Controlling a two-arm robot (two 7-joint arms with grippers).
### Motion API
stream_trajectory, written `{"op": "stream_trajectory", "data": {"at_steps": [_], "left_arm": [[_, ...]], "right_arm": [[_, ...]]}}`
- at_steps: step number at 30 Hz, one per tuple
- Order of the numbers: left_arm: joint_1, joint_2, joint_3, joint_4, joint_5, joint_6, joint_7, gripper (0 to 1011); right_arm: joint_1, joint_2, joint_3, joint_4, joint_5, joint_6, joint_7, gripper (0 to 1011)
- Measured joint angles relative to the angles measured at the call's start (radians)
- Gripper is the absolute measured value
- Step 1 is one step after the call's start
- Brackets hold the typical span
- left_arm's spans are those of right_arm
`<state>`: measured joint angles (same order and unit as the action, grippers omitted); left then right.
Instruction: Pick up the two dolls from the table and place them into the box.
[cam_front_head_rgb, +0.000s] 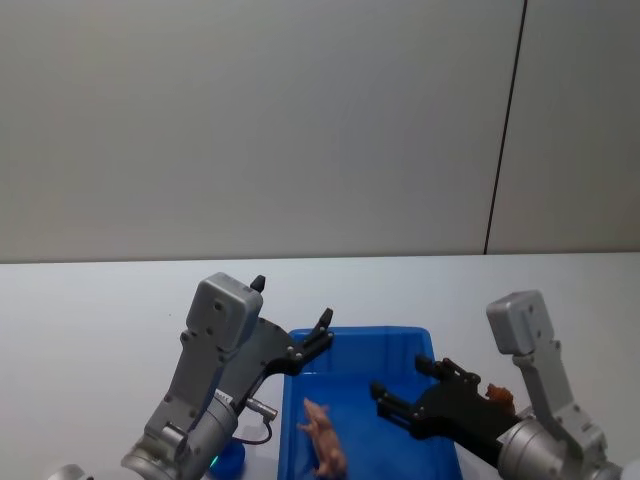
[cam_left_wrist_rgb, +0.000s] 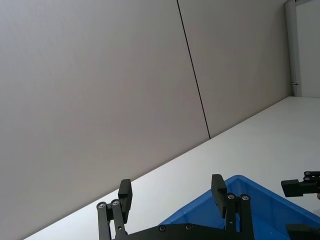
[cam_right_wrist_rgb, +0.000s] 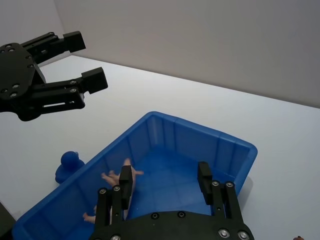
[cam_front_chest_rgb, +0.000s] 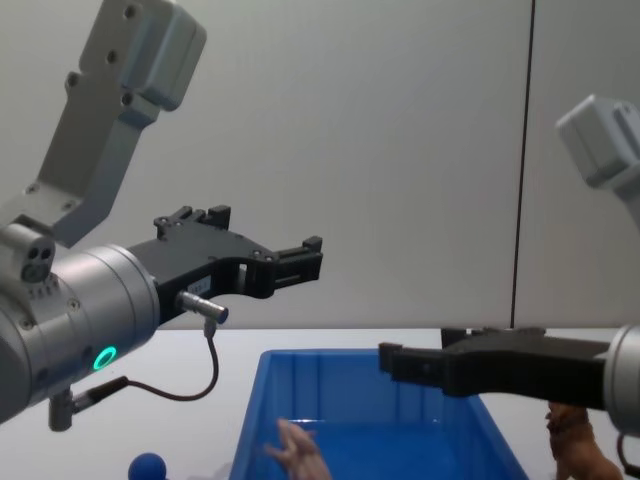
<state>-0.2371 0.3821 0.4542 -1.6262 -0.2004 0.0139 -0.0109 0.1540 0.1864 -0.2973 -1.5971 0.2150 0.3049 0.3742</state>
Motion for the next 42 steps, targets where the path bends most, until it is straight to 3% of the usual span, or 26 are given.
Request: {"op": "stream_trajectory", "data": {"at_steps": [10, 29, 42], "left_arm": [[0.0, 0.0, 0.0, 0.0, 0.0, 0.0, 0.0, 1001], [0.0, 0.0, 0.0, 0.0, 0.0, 0.0, 0.0, 1001], [0.0, 0.0, 0.0, 0.0, 0.0, 0.0, 0.0, 1001]], "right_arm": [[-0.009, 0.001, -0.003, -0.001, -0.004, 0.003, -0.042, 1001], [-0.124, 0.071, 0.037, -0.147, 0.006, 0.006, -0.262, 1001], [-0.179, 0.096, 0.055, -0.176, 0.012, 0.051, -0.36, 1001]]}}
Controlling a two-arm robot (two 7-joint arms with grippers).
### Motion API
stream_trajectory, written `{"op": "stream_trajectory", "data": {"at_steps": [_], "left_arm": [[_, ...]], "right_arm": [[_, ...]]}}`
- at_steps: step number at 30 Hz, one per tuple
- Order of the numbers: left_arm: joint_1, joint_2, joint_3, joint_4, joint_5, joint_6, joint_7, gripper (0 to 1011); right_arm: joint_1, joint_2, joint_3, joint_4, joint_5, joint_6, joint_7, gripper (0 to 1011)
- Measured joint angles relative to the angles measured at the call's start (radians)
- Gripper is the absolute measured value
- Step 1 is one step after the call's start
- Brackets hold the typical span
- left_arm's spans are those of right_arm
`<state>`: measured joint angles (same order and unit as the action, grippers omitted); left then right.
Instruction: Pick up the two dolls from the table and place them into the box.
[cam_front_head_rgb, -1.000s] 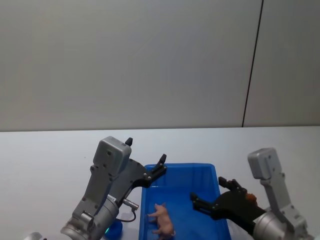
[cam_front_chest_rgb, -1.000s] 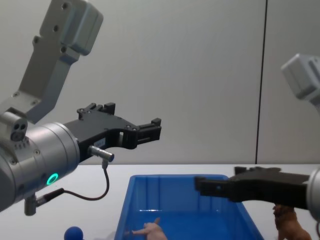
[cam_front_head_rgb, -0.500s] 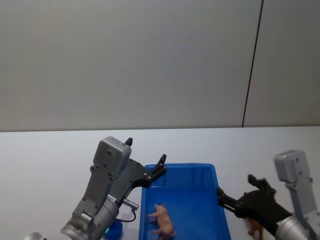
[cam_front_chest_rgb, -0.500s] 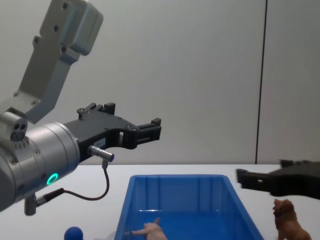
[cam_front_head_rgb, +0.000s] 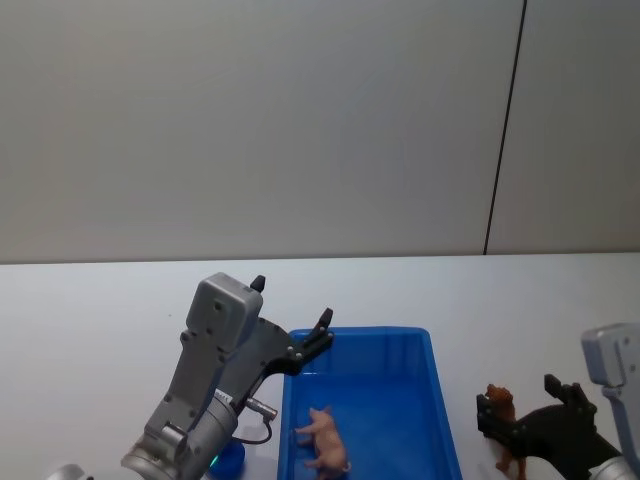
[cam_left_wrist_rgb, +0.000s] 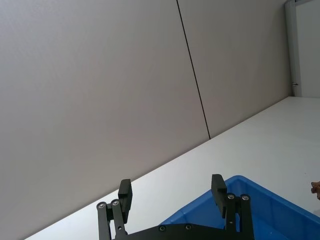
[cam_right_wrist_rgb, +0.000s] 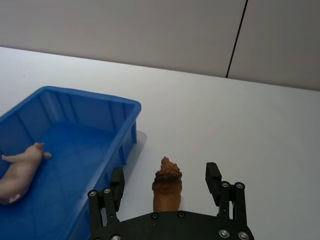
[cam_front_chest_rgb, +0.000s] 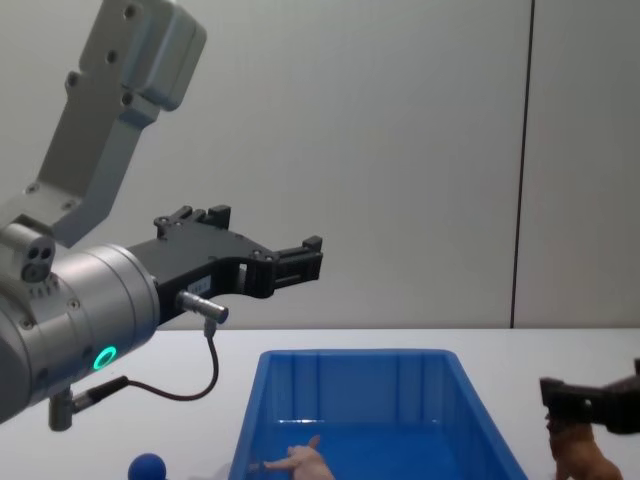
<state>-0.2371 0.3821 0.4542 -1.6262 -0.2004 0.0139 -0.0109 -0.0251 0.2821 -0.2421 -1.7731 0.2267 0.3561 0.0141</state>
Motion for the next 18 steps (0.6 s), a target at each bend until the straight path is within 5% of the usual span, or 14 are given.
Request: {"op": "stream_trajectory", "data": {"at_steps": [18], "left_arm": [[0.0, 0.0, 0.0, 0.0, 0.0, 0.0, 0.0, 1001]], "right_arm": [[0.002, -0.029, -0.01, 0.088, -0.014, 0.026, -0.022, 960]]}}
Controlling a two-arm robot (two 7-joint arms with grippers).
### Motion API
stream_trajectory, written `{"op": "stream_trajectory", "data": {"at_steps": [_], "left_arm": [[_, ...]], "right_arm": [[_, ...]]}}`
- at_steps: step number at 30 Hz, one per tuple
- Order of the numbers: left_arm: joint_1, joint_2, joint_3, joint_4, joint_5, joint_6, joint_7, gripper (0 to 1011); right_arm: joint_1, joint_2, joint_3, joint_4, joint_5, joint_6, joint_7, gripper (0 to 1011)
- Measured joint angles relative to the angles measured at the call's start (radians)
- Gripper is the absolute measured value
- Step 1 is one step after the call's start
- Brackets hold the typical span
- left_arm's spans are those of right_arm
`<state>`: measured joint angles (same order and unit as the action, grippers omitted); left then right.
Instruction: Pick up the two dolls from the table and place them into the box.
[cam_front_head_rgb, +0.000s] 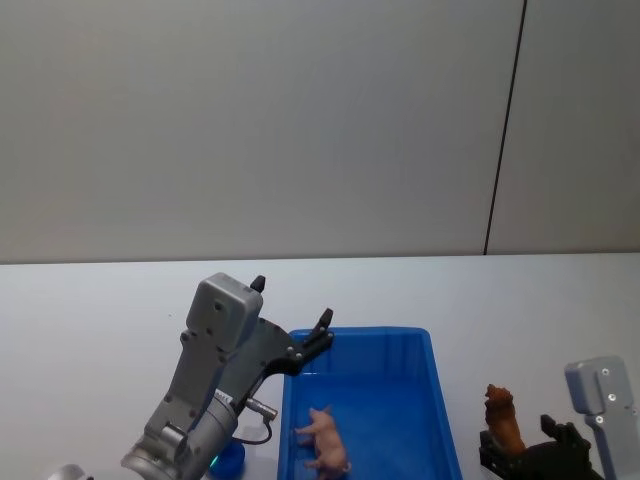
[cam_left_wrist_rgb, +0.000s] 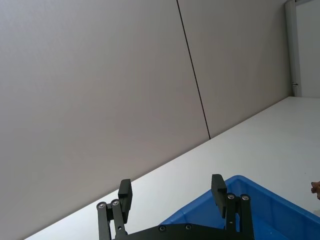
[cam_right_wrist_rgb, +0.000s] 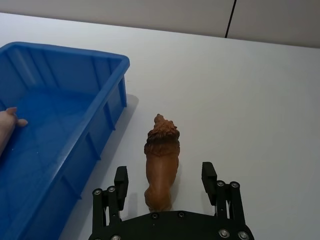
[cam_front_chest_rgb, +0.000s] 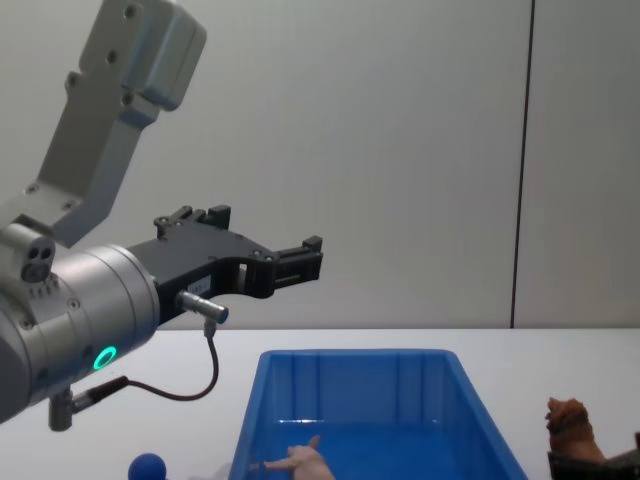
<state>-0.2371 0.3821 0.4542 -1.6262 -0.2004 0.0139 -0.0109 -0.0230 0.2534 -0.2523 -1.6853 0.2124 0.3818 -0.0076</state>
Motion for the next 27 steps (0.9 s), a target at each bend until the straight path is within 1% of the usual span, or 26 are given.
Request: {"op": "stream_trajectory", "data": {"at_steps": [2, 3, 4, 5, 6, 9, 14, 15, 16, 17, 20, 22, 27], "left_arm": [[0.0, 0.0, 0.0, 0.0, 0.0, 0.0, 0.0, 1001], [0.0, 0.0, 0.0, 0.0, 0.0, 0.0, 0.0, 1001], [0.0, 0.0, 0.0, 0.0, 0.0, 0.0, 0.0, 1001], [0.0, 0.0, 0.0, 0.0, 0.0, 0.0, 0.0, 1001], [0.0, 0.0, 0.0, 0.0, 0.0, 0.0, 0.0, 1001], [0.0, 0.0, 0.0, 0.0, 0.0, 0.0, 0.0, 1001], [0.0, 0.0, 0.0, 0.0, 0.0, 0.0, 0.0, 1001], [0.0, 0.0, 0.0, 0.0, 0.0, 0.0, 0.0, 1001], [0.0, 0.0, 0.0, 0.0, 0.0, 0.0, 0.0, 1001], [0.0, 0.0, 0.0, 0.0, 0.0, 0.0, 0.0, 1001], [0.0, 0.0, 0.0, 0.0, 0.0, 0.0, 0.0, 1001], [0.0, 0.0, 0.0, 0.0, 0.0, 0.0, 0.0, 1001], [0.0, 0.0, 0.0, 0.0, 0.0, 0.0, 0.0, 1001]], "right_arm": [[0.003, -0.004, -0.002, 0.009, -0.002, 0.0, 0.0, 914], [0.005, -0.008, -0.003, 0.017, -0.003, 0.0, 0.0, 868], [0.006, -0.009, -0.004, 0.02, -0.004, 0.0, 0.0, 855], [0.009, -0.013, -0.005, 0.027, -0.005, 0.0, 0.0, 805], [0.009, -0.015, -0.006, 0.03, -0.006, 0.001, 0.0, 805], [0.012, -0.02, -0.007, 0.039, -0.008, 0.001, -0.002, 706], [0.013, -0.026, -0.009, 0.047, -0.01, 0.002, -0.007, 548], [0.013, -0.026, -0.009, 0.048, -0.01, 0.002, -0.007, 533], [0.013, -0.027, -0.008, 0.048, -0.01, 0.002, -0.009, 489], [0.013, -0.027, -0.008, 0.048, -0.011, 0.002, -0.01, 474], [0.011, -0.028, -0.007, 0.047, -0.011, 0.003, -0.014, 351], [0.01, -0.028, -0.006, 0.044, -0.011, 0.002, -0.016, 321], [0.007, -0.029, -0.003, 0.029, -0.011, -0.004, -0.019, 315]]}}
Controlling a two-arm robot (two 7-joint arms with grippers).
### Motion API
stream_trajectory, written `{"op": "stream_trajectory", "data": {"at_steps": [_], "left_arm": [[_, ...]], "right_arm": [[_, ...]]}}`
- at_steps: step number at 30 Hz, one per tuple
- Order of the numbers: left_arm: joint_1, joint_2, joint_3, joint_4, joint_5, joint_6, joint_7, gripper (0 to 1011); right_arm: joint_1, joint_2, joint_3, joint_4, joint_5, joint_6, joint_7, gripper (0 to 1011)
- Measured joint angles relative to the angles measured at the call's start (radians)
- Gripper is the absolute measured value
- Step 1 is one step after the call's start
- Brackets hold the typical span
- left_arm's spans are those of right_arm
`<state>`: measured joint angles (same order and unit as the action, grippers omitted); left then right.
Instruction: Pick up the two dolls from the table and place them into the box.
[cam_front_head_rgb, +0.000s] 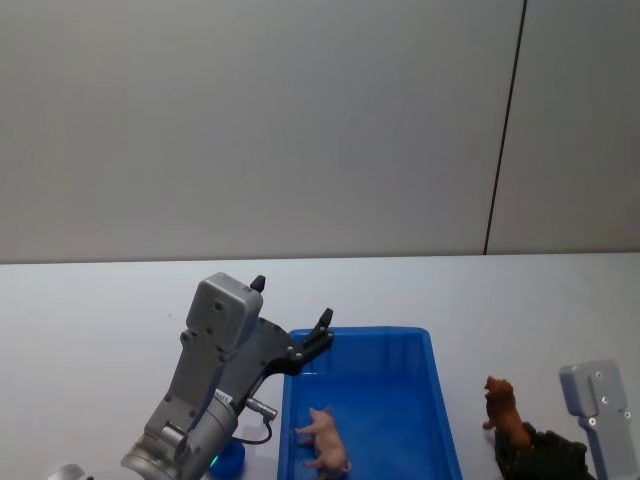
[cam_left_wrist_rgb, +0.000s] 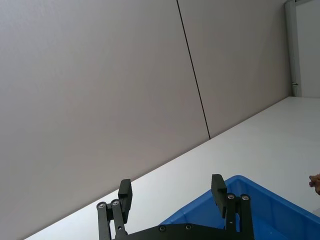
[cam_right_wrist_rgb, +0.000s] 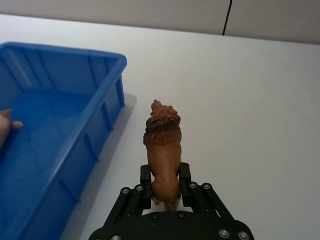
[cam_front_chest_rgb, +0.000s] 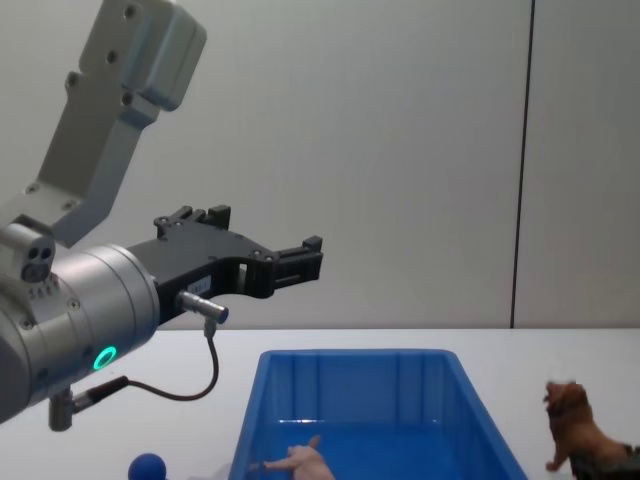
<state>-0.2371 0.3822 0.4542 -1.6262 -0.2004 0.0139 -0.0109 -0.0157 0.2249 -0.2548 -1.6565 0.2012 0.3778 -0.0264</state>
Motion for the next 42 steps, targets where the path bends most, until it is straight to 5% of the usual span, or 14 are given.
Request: {"op": "stream_trajectory", "data": {"at_steps": [8, 20, 31, 42], "left_arm": [[0.0, 0.0, 0.0, 0.0, 0.0, 0.0, 0.0, 1001], [0.0, 0.0, 0.0, 0.0, 0.0, 0.0, 0.0, 1001], [0.0, 0.0, 0.0, 0.0, 0.0, 0.0, 0.0, 1001], [0.0, 0.0, 0.0, 0.0, 0.0, 0.0, 0.0, 1001]], "right_arm": [[0.002, 0.0, 0.004, -0.037, -0.001, -0.032, 0.016, 315], [0.049, -0.023, -0.008, -0.068, -0.014, -0.077, 0.123, 315], [0.141, -0.088, -0.042, 0.004, -0.044, -0.074, 0.232, 331], [0.199, -0.129, -0.058, 0.075, -0.074, -0.053, 0.244, 689]]}}
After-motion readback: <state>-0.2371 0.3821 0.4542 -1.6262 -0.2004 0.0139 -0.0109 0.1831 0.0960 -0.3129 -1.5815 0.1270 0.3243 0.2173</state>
